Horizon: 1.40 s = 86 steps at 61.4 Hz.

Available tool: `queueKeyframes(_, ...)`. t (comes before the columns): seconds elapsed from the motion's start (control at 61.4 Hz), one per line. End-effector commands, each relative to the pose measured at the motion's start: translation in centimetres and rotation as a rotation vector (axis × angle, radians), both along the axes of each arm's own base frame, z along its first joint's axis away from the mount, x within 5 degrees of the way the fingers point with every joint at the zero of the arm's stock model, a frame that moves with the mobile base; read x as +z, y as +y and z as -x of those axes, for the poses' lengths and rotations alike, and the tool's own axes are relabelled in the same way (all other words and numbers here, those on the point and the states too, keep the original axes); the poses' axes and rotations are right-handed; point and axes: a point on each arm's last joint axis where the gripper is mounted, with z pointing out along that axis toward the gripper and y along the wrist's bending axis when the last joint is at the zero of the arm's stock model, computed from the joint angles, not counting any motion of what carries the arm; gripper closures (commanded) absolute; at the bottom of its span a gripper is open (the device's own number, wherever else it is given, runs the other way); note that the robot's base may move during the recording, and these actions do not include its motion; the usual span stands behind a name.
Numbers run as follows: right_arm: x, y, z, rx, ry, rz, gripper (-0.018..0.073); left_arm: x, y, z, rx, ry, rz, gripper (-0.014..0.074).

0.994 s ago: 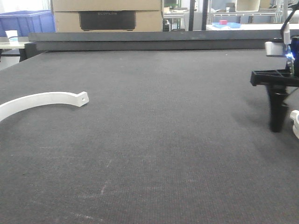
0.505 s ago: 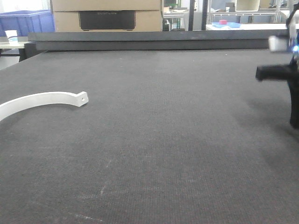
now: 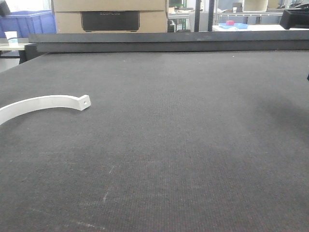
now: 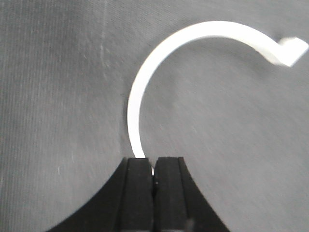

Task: Grab PVC pipe and place in blue bin
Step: 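Close each gripper on the end of its white pipe arc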

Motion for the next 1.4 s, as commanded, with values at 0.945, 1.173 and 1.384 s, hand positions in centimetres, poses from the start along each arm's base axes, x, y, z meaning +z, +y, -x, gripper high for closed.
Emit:
queueKeyframes(0.945, 0.4, 0.2, -0.4, -0.001, -0.071, -0.034, 0.0727, -7.5, 0.1, -4.3, -0.135, 0.159, -0.007, 0.0249)
queueKeyframes(1.173, 0.4, 0.3, -0.4, -0.001, -0.071, -0.036, 0.0727, -8.7, 0.2, -4.4, -0.141, 0.212, -0.017, 0.029)
queueKeyframes(1.384, 0.4, 0.3, -0.4, -0.002, -0.07, -0.037, 0.0727, -8.8, 0.2, -4.3, -0.143, 0.234, -0.015, 0.0484)
